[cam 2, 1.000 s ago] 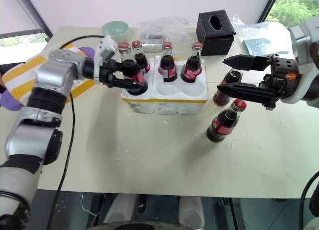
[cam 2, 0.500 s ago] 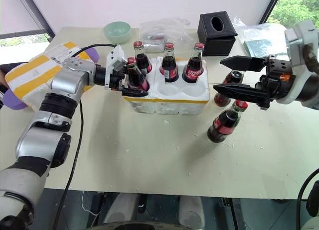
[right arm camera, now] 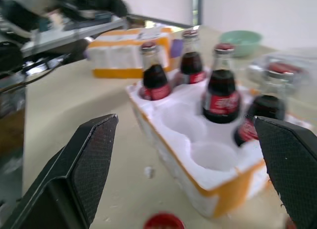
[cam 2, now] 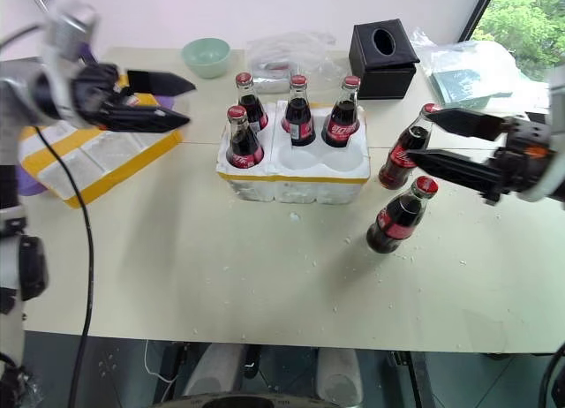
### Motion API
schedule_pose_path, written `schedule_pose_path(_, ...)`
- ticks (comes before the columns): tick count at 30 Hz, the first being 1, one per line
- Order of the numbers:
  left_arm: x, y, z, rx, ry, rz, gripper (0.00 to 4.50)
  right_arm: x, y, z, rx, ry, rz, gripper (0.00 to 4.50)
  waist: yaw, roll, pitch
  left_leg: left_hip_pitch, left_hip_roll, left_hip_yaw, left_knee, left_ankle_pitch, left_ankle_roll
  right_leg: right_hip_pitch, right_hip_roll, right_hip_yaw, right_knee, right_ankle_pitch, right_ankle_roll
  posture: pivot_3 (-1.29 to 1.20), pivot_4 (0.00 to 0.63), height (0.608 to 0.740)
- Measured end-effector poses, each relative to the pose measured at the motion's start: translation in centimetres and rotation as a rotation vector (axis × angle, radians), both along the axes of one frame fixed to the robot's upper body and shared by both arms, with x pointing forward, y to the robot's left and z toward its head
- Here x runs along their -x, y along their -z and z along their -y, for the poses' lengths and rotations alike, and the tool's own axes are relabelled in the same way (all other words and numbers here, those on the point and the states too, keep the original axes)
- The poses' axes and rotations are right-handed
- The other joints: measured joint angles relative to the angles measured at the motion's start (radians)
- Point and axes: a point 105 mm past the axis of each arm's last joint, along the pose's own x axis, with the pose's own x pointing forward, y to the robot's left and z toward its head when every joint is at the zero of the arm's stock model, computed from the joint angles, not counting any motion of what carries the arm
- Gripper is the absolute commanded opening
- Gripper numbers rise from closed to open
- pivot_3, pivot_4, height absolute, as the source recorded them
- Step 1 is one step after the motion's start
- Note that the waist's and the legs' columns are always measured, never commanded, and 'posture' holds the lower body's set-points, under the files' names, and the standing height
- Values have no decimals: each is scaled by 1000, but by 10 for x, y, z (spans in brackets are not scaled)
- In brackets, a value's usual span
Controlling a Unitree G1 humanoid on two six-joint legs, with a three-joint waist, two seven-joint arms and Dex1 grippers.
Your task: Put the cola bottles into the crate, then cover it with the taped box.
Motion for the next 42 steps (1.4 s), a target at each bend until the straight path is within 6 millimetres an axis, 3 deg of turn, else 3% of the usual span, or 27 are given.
schedule_pose_path(4, 10, 36, 12, -70, 52, -73, 4461, 15, 21, 20, 18, 127, -51, 4500, -2, 0, 0, 4, 0, 1, 1, 0, 0, 5, 0, 0, -2, 0, 0, 0, 150, 737)
schedule_pose_path(9, 8, 50, 18, -94, 59, -72, 4461, 35, 57, 31, 14, 224, -148, 4500, -6, -1, 0, 5, 1, 3, 1, 0, 0, 5, 0, 0, -2, 0, 0, 0, 150, 737)
schedule_pose_path(14, 11, 62, 22, -131, 80, -53, 4461, 46, 89, 22, 57, 257, -201, 4500, -6, 0, 0, 5, 2, 4, 0, 0, 0, 5, 0, 0, -3, -1, -1, 0, 150, 737)
schedule_pose_path(21, 11, 71, 25, -161, 86, -28, 4461, 31, 130, 5, 20, 301, -233, 4500, -3, -1, -1, 5, 2, 3, 0, 0, 0, 6, 0, 0, -7, -2, -5, 0, 150, 737)
schedule_pose_path(28, 9, 72, 25, -166, 59, -18, 4461, 11, 149, 5, -31, 326, -258, 4500, -3, -1, -1, 4, 2, 3, -1, 0, 0, 6, 0, 0, -9, -2, -4, 0, 150, 737)
schedule_pose_path(42, 11, 71, 23, -187, 22, -1, 4461, -14, 149, -12, -114, 251, -246, 4500, -3, -1, -1, 4, 2, 3, -1, 0, 0, 6, 1, 0, -9, -1, -3, 0, 150, 737)
